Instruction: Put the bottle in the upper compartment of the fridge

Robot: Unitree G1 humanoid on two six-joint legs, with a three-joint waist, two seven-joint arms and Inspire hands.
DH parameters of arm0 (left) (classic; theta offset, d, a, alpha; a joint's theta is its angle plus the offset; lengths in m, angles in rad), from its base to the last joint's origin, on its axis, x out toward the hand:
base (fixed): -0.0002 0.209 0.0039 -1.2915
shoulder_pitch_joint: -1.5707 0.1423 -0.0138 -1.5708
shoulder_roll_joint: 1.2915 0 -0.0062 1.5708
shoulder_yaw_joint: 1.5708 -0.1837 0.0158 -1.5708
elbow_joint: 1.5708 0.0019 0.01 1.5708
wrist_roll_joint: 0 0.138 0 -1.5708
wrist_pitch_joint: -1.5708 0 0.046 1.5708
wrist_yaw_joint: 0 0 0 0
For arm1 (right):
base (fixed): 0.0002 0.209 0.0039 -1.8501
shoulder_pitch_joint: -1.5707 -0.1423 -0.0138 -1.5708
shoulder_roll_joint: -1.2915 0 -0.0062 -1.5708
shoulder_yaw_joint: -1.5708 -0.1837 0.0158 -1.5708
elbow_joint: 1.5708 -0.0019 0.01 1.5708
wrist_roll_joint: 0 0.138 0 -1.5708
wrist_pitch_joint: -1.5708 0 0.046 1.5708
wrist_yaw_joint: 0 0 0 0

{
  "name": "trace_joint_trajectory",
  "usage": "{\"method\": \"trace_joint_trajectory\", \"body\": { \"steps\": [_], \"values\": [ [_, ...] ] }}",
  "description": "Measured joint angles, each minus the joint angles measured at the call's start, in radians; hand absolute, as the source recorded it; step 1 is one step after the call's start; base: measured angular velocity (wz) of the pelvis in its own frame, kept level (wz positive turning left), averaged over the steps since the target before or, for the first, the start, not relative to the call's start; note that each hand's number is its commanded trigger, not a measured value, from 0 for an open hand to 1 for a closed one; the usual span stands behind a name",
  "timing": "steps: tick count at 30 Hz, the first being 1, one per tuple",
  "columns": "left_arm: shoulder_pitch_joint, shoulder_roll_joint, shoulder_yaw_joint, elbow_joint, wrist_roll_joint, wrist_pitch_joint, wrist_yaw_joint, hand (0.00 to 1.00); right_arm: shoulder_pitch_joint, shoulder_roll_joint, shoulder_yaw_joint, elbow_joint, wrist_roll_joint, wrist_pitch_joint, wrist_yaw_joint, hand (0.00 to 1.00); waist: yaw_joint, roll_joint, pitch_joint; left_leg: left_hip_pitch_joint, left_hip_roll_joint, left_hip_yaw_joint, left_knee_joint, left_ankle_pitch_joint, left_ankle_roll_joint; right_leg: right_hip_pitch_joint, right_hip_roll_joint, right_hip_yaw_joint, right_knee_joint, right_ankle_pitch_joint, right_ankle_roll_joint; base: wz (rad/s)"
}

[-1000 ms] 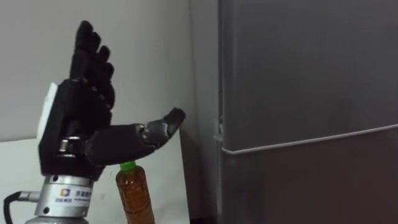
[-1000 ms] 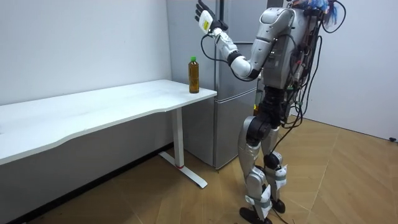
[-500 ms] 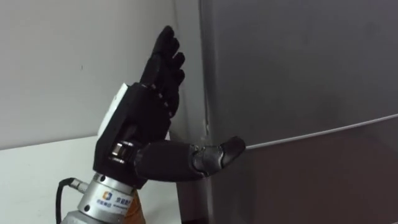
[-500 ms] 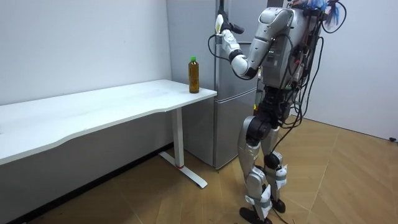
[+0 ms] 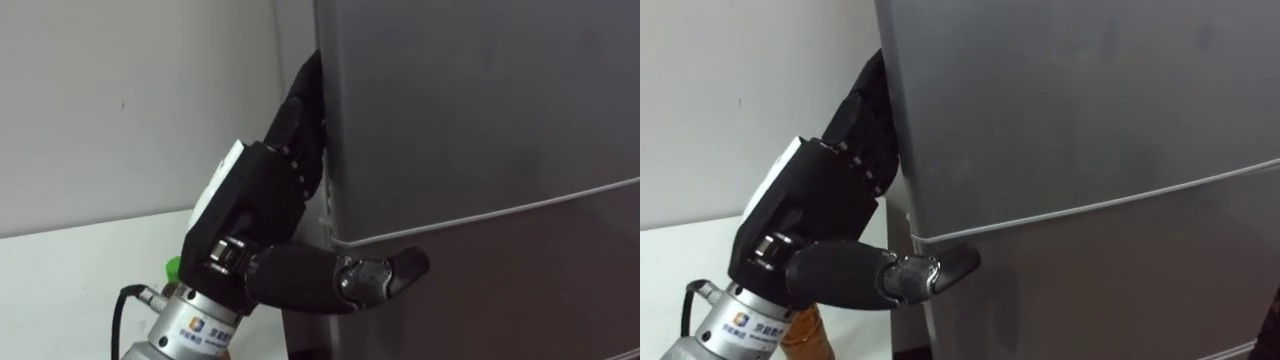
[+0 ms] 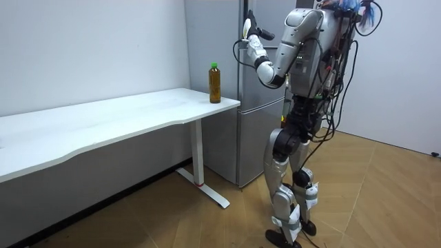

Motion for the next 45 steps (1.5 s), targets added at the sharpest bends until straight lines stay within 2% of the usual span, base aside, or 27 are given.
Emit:
{"method": "trace_joint_trajectory", "body": {
  "steps": [1,2,5,10,11,12,13,19,22,23,25,34,45],
  "values": [
    [0.0,0.001,-0.001,0.0,0.0,0.0,0.0,0.05,-0.003,-0.006,0.019,0.0,0.004,0.0,0.001,0.0,0.0,0.005,0.0001,0.0,0.0,0.0,0.001,0.0,0.0,0.0,0.0,-0.001,0.0,0.0,0.0,0.0],
    [-0.001,0.001,-0.003,0.0,0.001,0.0,0.0,0.57,-0.006,-0.009,0.025,0.0,0.007,0.0,0.001,0.0,0.0,0.006,0.0015,-0.001,0.0,0.0,0.001,0.0,0.0,0.0,-0.001,-0.002,0.0,0.0,0.0,0.03],
    [-0.004,0.0,-0.002,0.002,0.002,0.0,0.001,1.0,-0.014,-0.02,0.05,0.003,0.017,0.001,0.001,0.0,0.0,0.016,0.006,-0.005,-0.001,-0.004,0.0,-0.001,0.002,0.0,-0.001,-0.007,0.0,0.001,0.002,0.05],
    [-0.004,-0.01,0.038,0.003,0.008,0.007,0.028,1.0,-0.022,-0.023,0.056,0.02,0.019,0.003,0.002,0.0,0.008,0.02,0.0074,-0.006,-0.001,-0.012,0.001,-0.001,0.002,0.003,-0.001,-0.014,0.0,0.002,0.001,0.05],
    [-0.005,-0.013,0.042,0.004,0.013,0.007,0.032,0.96,-0.026,-0.024,0.056,0.027,0.02,0.003,0.003,0.0,0.01,0.02,0.0074,-0.007,-0.002,-0.013,0.002,-0.001,0.002,0.003,-0.001,-0.015,-0.001,0.002,0.002,0.0],
    [-0.009,-0.011,0.038,0.003,0.017,0.007,0.031,0.8,-0.03,-0.025,0.056,0.035,0.021,0.003,0.006,0.0,0.014,0.021,0.0068,-0.007,-0.002,-0.013,0.002,-0.001,0.002,0.003,-0.002,-0.017,-0.001,0.003,0.002,0.0],
    [-0.01,-0.014,0.029,0.003,0.018,0.007,0.029,0.76,-0.033,-0.026,0.057,0.038,0.02,0.003,0.007,0.0,0.016,0.023,0.006,-0.008,-0.002,-0.013,0.002,-0.001,0.002,0.002,-0.002,-0.018,-0.001,0.003,0.002,0.0],
    [-0.01,-0.014,0.021,0.003,0.013,0.005,0.028,0.66,-0.034,-0.03,0.057,0.039,0.019,0.008,0.008,0.0,0.022,0.024,0.0055,-0.007,-0.003,-0.014,0.001,0.0,0.003,0.005,-0.003,-0.019,-0.001,0.003,0.002,0.0],
    [-0.01,-0.016,0.014,0.003,0.012,0.001,0.027,0.5,-0.035,-0.032,0.074,0.038,0.023,0.01,0.008,0.0,0.023,0.024,0.0074,-0.007,-0.004,-0.014,0.002,0.0,0.003,0.006,-0.004,-0.021,-0.001,0.004,0.003,0.0],
    [-0.01,-0.017,0.012,0.003,0.01,-0.002,0.027,0.24,-0.035,-0.032,0.079,0.038,0.026,0.01,0.008,0.0,0.023,0.025,0.0076,-0.007,-0.004,-0.014,0.002,0.0,0.004,0.006,-0.004,-0.02,-0.001,0.004,0.004,0.0],
    [-0.01,-0.022,-0.008,0.004,0.009,-0.017,0.026,0.0,-0.039,-0.032,0.097,0.038,0.028,0.01,0.008,0.0,0.024,0.024,0.0081,-0.006,-0.004,-0.014,0.002,0.001,0.005,0.007,-0.005,-0.021,-0.001,0.005,0.004,0.0],
    [-0.01,-0.02,-0.078,0.016,-0.028,-0.037,0.014,0.0,-0.048,-0.029,0.116,0.036,0.022,0.01,0.009,0.0,0.023,0.02,0.0106,-0.003,-0.005,-0.01,0.001,0.006,0.011,0.008,-0.006,-0.019,-0.001,0.015,0.009,0.0],
    [-0.01,-0.005,-0.089,0.024,-0.05,-0.034,-0.021,0.0,-0.044,-0.031,0.118,0.027,0.024,0.011,0.008,0.0,0.023,0.018,0.0096,-0.001,-0.005,-0.006,-0.001,0.008,0.017,0.006,-0.007,-0.017,-0.001,0.026,0.011,0.0]
  ]
}}
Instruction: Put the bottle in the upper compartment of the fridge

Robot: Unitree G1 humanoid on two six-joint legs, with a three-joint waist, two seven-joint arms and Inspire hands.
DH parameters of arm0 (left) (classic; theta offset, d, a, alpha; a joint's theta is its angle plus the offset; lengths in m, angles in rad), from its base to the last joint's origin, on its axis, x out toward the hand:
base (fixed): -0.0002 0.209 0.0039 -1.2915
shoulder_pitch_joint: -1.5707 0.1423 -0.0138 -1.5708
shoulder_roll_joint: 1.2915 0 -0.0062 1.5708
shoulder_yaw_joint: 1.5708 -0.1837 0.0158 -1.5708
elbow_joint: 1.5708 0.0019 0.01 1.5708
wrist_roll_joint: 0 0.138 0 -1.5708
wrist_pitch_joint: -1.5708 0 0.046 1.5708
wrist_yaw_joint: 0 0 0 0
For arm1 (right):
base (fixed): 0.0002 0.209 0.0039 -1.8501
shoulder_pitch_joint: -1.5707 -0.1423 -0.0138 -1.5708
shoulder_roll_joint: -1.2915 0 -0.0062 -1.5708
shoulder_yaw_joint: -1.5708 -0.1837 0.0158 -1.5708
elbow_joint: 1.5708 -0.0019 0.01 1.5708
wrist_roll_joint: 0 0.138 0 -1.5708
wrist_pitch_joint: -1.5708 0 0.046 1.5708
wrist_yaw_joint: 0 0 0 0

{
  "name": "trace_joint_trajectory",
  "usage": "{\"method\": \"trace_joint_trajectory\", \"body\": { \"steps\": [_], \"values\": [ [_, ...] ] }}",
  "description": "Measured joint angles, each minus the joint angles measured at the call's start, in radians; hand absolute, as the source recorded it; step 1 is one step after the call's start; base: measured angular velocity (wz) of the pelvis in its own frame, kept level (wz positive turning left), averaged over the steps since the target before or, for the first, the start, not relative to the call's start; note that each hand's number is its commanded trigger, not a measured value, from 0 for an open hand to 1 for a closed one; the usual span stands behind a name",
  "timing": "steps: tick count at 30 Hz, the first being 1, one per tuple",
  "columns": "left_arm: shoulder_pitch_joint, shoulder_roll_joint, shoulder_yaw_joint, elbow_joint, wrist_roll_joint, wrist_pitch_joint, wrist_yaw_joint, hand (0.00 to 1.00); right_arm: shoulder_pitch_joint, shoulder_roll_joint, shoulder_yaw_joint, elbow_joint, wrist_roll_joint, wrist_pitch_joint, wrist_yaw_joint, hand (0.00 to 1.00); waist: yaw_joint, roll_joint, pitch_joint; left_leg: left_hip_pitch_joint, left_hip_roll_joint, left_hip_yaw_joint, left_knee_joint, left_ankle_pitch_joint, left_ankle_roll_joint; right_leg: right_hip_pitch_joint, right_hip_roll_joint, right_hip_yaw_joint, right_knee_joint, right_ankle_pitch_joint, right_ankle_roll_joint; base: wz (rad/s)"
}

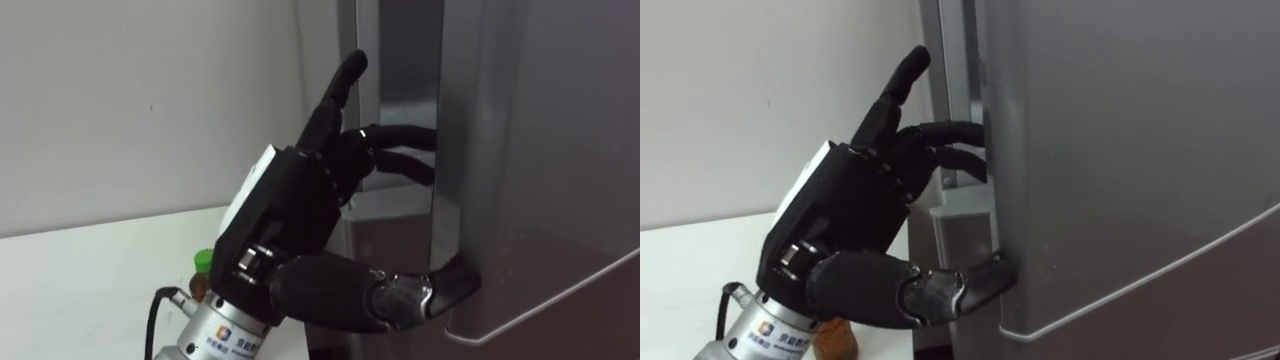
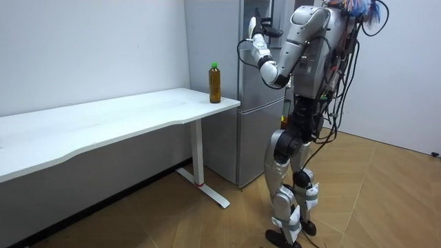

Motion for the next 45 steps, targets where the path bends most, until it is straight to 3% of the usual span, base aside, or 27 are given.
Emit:
{"method": "trace_joint_trajectory", "body": {
  "steps": [8,12,15,20,23,24,28,34,45],
  "values": [
    [0.0,0.016,-0.032,0.002,-0.044,-0.017,-0.004,0.0,0.0,-0.007,0.013,-0.004,0.008,-0.005,0.001,0.0,-0.002,-0.001,-0.001,0.008,0.001,0.018,-0.009,0.002,0.002,-0.002,-0.002,-0.002,-0.001,0.0,0.0,-0.05],
    [0.0,0.016,-0.052,0.004,-0.044,-0.041,-0.021,0.0,-0.001,-0.007,0.003,-0.004,0.002,-0.012,0.016,0.0,-0.027,-0.001,-0.0013,0.003,0.002,0.022,-0.009,0.002,0.003,-0.007,-0.002,0.009,0.0,0.005,0.002,-0.05],
    [0.0,0.014,-0.079,0.008,-0.045,-0.063,-0.032,0.0,-0.001,-0.01,-0.007,-0.005,0.005,-0.013,0.025,0.0,-0.029,-0.001,-0.0013,0.005,0.006,0.056,-0.013,0.001,0.005,-0.026,0.0,0.051,0.0,0.008,0.003,-0.3],
    [-0.001,0.016,-0.127,0.008,-0.057,-0.064,-0.072,0.0,0.009,-0.024,-0.027,-0.012,0.052,-0.013,0.046,0.0,-0.063,0.002,-0.0015,0.004,0.018,0.106,-0.012,-0.003,0.011,-0.042,0.008,0.068,0.0,0.028,0.005,-0.32],
    [-0.002,0.019,-0.159,0.008,-0.055,-0.039,-0.094,0.0,0.02,-0.05,-0.038,-0.02,0.073,-0.013,0.049,0.0,-0.091,0.007,-0.0015,0.003,0.02,0.137,-0.012,-0.006,0.014,-0.058,0.01,0.095,0.001,0.035,0.008,-0.36],
    [-0.004,0.023,-0.176,0.01,-0.055,-0.017,-0.107,0.0,0.025,-0.058,-0.045,-0.02,0.08,-0.013,0.049,0.0,-0.104,0.012,-0.003,0.002,0.023,0.148,-0.012,-0.007,0.015,-0.062,0.012,0.106,0.001,0.039,0.008,-0.32],
    [-0.038,0.052,-0.231,0.062,-0.052,0.024,-0.163,0.0,0.037,-0.066,-0.063,-0.02,0.094,-0.013,0.044,0.0,-0.131,0.025,-0.0049,0.005,0.036,0.187,-0.012,-0.014,0.011,-0.074,0.018,0.11,0.001,0.051,0.003,-0.31],
    [-0.097,0.05,-0.254,0.152,-0.034,0.051,-0.222,0.0,0.046,-0.067,-0.071,-0.024,0.098,-0.012,0.044,0.0,-0.164,0.027,-0.0034,0.019,0.048,0.223,-0.011,-0.019,0.002,-0.077,0.027,0.136,-0.001,0.057,-0.004,-0.19],
    [-0.102,0.045,-0.287,0.156,0.008,0.069,-0.242,0.0,0.047,-0.068,-0.071,-0.013,0.119,-0.009,0.037,0.0,-0.19,0.029,-0.0012,0.024,0.057,0.252,-0.027,-0.021,-0.009,-0.091,0.043,0.16,-0.019,0.052,-0.009,-0.08]
  ]
}}
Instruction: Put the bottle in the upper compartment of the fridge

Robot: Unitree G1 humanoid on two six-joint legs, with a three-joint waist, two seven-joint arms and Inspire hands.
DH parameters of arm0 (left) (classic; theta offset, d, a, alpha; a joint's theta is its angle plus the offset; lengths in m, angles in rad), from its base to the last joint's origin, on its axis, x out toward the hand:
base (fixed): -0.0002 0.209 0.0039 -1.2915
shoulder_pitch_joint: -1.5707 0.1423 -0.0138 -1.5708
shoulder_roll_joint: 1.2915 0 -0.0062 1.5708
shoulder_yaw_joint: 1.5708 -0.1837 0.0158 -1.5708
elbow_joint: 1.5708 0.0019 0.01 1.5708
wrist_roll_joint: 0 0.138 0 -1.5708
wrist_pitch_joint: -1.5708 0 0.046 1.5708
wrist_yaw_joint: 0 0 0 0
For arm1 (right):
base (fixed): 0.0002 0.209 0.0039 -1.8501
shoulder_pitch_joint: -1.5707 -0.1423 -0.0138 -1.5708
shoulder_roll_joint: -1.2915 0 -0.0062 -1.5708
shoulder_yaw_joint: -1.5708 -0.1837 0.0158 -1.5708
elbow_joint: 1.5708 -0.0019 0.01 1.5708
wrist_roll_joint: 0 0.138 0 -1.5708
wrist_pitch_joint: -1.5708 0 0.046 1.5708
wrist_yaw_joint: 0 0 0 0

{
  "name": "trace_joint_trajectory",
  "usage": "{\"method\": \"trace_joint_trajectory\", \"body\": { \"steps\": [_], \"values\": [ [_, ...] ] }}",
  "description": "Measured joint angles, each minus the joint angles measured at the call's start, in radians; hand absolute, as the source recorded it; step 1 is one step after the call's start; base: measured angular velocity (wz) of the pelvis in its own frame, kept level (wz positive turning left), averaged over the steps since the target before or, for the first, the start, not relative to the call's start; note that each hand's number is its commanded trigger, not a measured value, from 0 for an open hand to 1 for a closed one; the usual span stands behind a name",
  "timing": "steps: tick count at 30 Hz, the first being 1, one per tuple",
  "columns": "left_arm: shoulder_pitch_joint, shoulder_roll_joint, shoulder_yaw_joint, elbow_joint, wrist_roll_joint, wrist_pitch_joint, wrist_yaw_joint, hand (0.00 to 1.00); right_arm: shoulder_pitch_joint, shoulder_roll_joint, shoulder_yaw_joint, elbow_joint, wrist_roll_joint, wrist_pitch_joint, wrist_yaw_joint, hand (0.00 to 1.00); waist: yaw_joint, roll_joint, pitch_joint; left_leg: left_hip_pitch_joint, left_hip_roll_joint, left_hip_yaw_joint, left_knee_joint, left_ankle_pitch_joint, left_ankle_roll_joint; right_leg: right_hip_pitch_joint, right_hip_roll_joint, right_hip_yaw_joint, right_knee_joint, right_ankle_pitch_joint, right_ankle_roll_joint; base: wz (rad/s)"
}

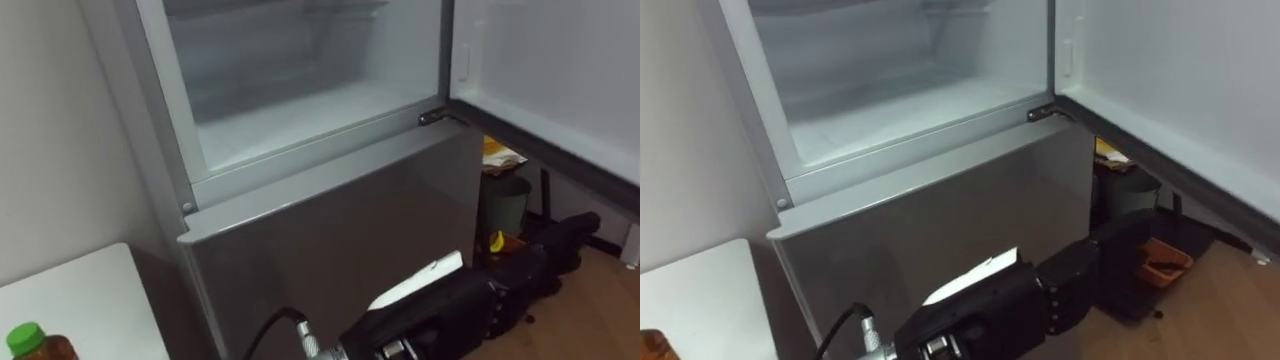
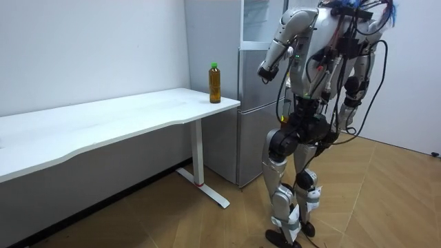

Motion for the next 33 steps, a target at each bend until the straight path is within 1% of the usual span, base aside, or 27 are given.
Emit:
{"method": "trace_joint_trajectory", "body": {
  "steps": [3,5,7,9,13,17,18,20,21,23,24,25,26,27,29,30,31,32,33],
  "values": [
    [-0.001,0.0,-0.005,0.0,0.0,0.006,0.0,0.0,-0.003,0.0,0.0,0.013,-0.001,0.0,-0.007,0.0,-0.001,0.0,0.0001,-0.003,0.0,0.0,-0.005,-0.002,-0.003,0.001,0.002,0.001,-0.011,0.0,0.0,0.0],
    [-0.001,0.0,-0.005,0.0,0.002,0.007,0.002,0.0,-0.003,0.0,0.01,0.013,-0.001,0.001,-0.008,0.0,0.004,-0.002,0.0017,-0.004,0.001,0.0,-0.008,-0.002,-0.004,0.001,0.003,0.002,-0.011,0.0,0.0,0.0],
    [-0.001,0.0,-0.005,0.0,0.002,0.007,0.005,0.0,-0.008,0.001,0.013,0.012,-0.002,0.001,-0.008,0.0,0.008,-0.008,0.0056,-0.009,0.002,0.0,-0.009,-0.004,-0.007,0.002,0.005,0.001,-0.011,-0.001,-0.002,0.0],
    [-0.001,0.001,-0.005,0.0,0.005,0.008,0.006,0.0,-0.009,0.001,0.013,0.008,-0.004,0.001,-0.008,0.0,0.017,-0.011,0.0074,-0.017,0.003,-0.001,-0.009,-0.004,-0.007,-0.003,0.005,0.001,-0.011,-0.001,-0.003,0.0],
    [-0.001,0.006,-0.001,0.0,0.05,0.016,0.01,0.0,-0.007,0.001,0.02,-0.013,-0.005,0.009,-0.016,0.0,0.032,-0.014,0.0096,-0.036,0.003,-0.014,-0.006,-0.004,-0.007,-0.016,0.006,-0.005,-0.012,-0.002,-0.004,0.08],
    [-0.002,0.006,0.005,-0.002,0.089,0.021,0.019,0.0,-0.01,0.001,0.02,-0.02,-0.007,0.009,-0.018,0.0,0.045,-0.015,0.0093,-0.042,0.0,-0.027,-0.006,-0.004,-0.007,-0.016,0.003,-0.018,-0.012,-0.008,-0.004,0.1],
    [-0.002,0.006,0.008,-0.007,0.108,0.022,0.021,0.0,-0.009,0.001,0.021,-0.02,-0.006,0.01,-0.02,0.0,0.055,-0.018,0.008,-0.044,-0.002,-0.032,-0.005,-0.004,-0.008,-0.017,0.0,-0.028,-0.01,-0.012,-0.005,0.18],
    [-0.002,0.006,0.021,-0.014,0.125,0.024,0.024,0.0,-0.008,0.003,0.024,-0.019,-0.007,0.011,-0.028,0.0,0.065,-0.025,0.0056,-0.045,-0.003,-0.043,-0.002,-0.002,-0.009,-0.017,-0.003,-0.031,-0.006,-0.017,-0.006,0.15],
    [-0.002,0.006,0.032,-0.022,0.135,0.025,0.029,0.0,-0.008,0.004,0.03,-0.019,-0.007,0.01,-0.033,0.0,0.08,-0.03,0.003,-0.045,-0.003,-0.043,0.0,-0.002,-0.01,-0.016,-0.005,-0.035,-0.005,-0.018,-0.007,0.06],
    [-0.001,0.008,0.055,-0.039,0.141,0.025,0.031,0.0,-0.007,0.006,0.032,-0.019,-0.009,0.01,-0.04,0.0,0.09,-0.036,0.0003,-0.046,-0.005,-0.054,-0.001,-0.001,-0.011,-0.011,-0.009,-0.056,-0.005,-0.021,-0.007,0.17],
    [-0.001,0.016,0.067,-0.061,0.152,0.024,0.042,0.0,-0.005,0.01,0.033,-0.019,-0.008,0.01,-0.041,0.0,0.091,-0.041,-0.0003,-0.046,-0.007,-0.07,0.0,-0.001,-0.011,-0.004,-0.01,-0.066,-0.006,-0.024,-0.007,0.38],
    [-0.001,0.026,0.07,-0.083,0.153,0.024,0.054,0.0,0.0,0.014,0.039,-0.019,-0.008,0.01,-0.048,0.0,0.092,-0.048,-0.0026,-0.046,-0.009,-0.085,0.0,-0.001,-0.011,0.004,-0.01,-0.084,-0.006,-0.027,-0.007,0.39],
    [-0.001,0.029,0.072,-0.093,0.152,0.024,0.057,0.0,0.002,0.015,0.04,-0.019,-0.008,0.01,-0.052,0.0,0.095,-0.051,-0.0054,-0.046,-0.011,-0.093,0.0,0.0,-0.012,0.006,-0.01,-0.087,-0.006,-0.029,-0.007,0.33],
    [-0.001,0.03,0.076,-0.109,0.152,0.023,0.067,0.0,0.002,0.017,0.041,-0.018,-0.014,0.01,-0.06,0.0,0.107,-0.055,-0.0093,-0.046,-0.011,-0.1,0.0,0.001,-0.012,0.01,-0.01,-0.098,-0.006,-0.03,-0.007,0.23],
    [-0.001,0.031,0.093,-0.13,0.152,0.023,0.078,0.0,-0.001,0.019,0.041,-0.017,-0.034,0.007,-0.074,0.0,0.125,-0.056,-0.0097,-0.045,-0.012,-0.112,0.003,0.001,-0.012,0.017,-0.011,-0.114,-0.007,-0.03,-0.007,0.2],
    [-0.001,0.033,0.11,-0.145,0.152,0.022,0.091,0.0,-0.001,0.02,0.041,-0.016,-0.057,0.005,-0.084,0.0,0.139,-0.055,-0.0103,-0.044,-0.012,-0.119,0.009,0.001,-0.012,0.021,-0.012,-0.124,-0.006,-0.03,-0.007,0.25],
    [-0.001,0.036,0.131,-0.157,0.151,0.021,0.101,0.0,-0.001,0.021,0.039,-0.016,-0.079,0.004,-0.09,0.0,0.144,-0.055,-0.0103,-0.045,-0.013,-0.134,0.015,0.001,-0.013,0.027,-0.014,-0.143,-0.006,-0.03,-0.007,0.28],
    [0.0,0.036,0.144,-0.161,0.151,0.021,0.108,0.0,-0.001,0.022,0.039,-0.016,-0.089,0.002,-0.094,0.0,0.152,-0.055,-0.0103,-0.042,-0.013,-0.139,0.014,0.002,-0.013,0.034,-0.015,-0.148,-0.006,-0.03,-0.007,0.26],
    [0.004,0.036,0.169,-0.163,0.152,0.019,0.127,0.0,0.003,0.024,0.039,-0.015,-0.109,-0.002,-0.104,0.0,0.169,-0.058,-0.0089,-0.032,-0.013,-0.144,0.013,0.003,-0.014,0.044,-0.02,-0.153,-0.007,-0.03,-0.007,0.21]
  ]
}}
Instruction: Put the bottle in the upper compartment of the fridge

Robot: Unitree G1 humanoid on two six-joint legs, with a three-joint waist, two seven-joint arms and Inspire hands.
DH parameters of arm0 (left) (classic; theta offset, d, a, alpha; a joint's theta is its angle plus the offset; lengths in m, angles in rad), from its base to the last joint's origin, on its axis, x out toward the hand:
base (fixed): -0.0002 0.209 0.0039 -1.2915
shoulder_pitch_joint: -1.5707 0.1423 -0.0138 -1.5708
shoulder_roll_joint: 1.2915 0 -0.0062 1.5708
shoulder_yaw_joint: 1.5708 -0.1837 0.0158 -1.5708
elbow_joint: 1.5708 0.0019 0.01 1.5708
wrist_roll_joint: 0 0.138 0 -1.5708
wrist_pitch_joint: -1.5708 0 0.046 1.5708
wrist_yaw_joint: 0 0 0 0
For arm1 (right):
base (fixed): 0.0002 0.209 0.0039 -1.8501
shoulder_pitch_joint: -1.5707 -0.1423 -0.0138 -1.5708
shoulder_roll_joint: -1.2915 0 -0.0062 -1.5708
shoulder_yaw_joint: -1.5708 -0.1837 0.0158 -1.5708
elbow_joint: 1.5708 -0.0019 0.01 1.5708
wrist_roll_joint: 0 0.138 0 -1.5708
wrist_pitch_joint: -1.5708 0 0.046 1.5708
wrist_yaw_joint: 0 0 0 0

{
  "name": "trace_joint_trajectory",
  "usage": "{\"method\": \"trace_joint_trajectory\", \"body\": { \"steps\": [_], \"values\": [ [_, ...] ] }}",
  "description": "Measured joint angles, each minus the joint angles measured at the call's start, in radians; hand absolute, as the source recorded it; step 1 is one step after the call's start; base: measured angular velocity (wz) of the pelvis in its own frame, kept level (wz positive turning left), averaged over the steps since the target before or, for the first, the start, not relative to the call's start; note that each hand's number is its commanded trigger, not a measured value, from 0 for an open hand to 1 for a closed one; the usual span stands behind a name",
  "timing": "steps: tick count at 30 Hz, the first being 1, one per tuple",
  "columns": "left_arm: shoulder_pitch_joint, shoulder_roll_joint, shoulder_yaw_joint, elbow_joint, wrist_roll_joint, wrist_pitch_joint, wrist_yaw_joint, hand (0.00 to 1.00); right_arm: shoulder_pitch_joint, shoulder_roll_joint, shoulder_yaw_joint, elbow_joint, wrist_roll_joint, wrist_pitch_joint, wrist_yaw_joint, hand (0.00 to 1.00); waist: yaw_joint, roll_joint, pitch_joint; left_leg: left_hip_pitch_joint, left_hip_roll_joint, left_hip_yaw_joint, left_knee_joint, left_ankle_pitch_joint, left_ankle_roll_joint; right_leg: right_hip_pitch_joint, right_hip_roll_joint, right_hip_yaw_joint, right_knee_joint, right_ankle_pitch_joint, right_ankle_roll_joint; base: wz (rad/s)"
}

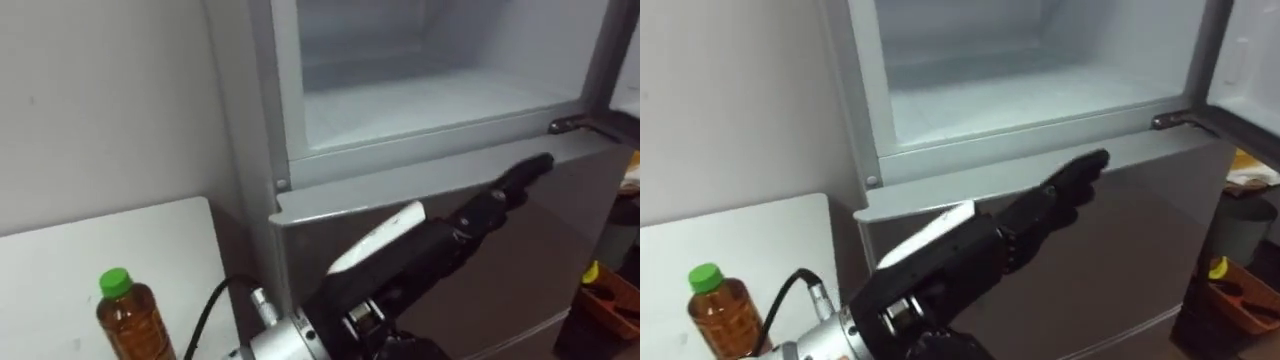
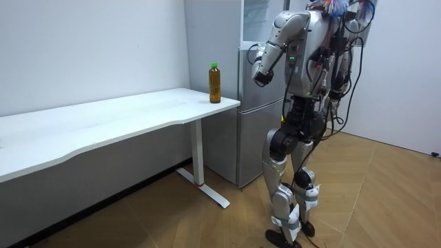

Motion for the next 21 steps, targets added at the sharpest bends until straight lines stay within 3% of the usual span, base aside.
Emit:
{"method": "trace_joint_trajectory", "body": {
  "steps": [5,7,13,15,21],
  "values": [
    [0.039,0.001,0.108,-0.074,0.002,-0.013,0.104,0.0,0.0,0.01,-0.005,0.004,-0.054,-0.003,-0.057,0.0,0.049,0.009,-0.0046,0.007,-0.006,-0.042,0.002,0.002,0.0,0.027,0.002,-0.042,-0.004,0.0,0.0,0.24],
    [0.076,0.002,0.172,-0.137,0.001,-0.044,0.137,0.0,0.002,0.02,-0.015,0.004,-0.07,-0.005,-0.065,0.0,0.07,0.008,-0.0044,0.01,-0.01,-0.064,0.001,0.008,0.001,0.039,-0.001,-0.048,-0.003,-0.001,0.001,0.31],
    [0.1,-0.003,0.387,-0.191,0.025,-0.122,0.277,0.0,0.032,0.039,-0.042,0.003,-0.098,-0.04,-0.077,0.0,0.147,0.006,-0.0037,0.022,-0.015,-0.095,0.003,0.019,-0.003,0.066,-0.001,-0.057,-0.006,-0.001,0.001,0.16],
    [0.112,-0.002,0.433,-0.2,0.026,-0.133,0.324,0.0,0.042,0.039,-0.042,-0.002,-0.097,-0.042,-0.088,0.0,0.171,0.008,-0.0049,0.021,-0.017,-0.103,0.003,0.022,-0.004,0.067,-0.002,-0.058,-0.006,-0.001,0.002,0.16],
    [0.241,-0.003,0.59,-0.205,0.017,-0.193,0.44,0.0,0.044,0.058,-0.071,-0.004,-0.137,-0.045,-0.091,0.0,0.208,0.009,-0.005,0.008,-0.03,-0.151,0.014,0.033,-0.001,0.079,-0.009,-0.087,-0.006,-0.003,0.003,0.23]
  ]
}}
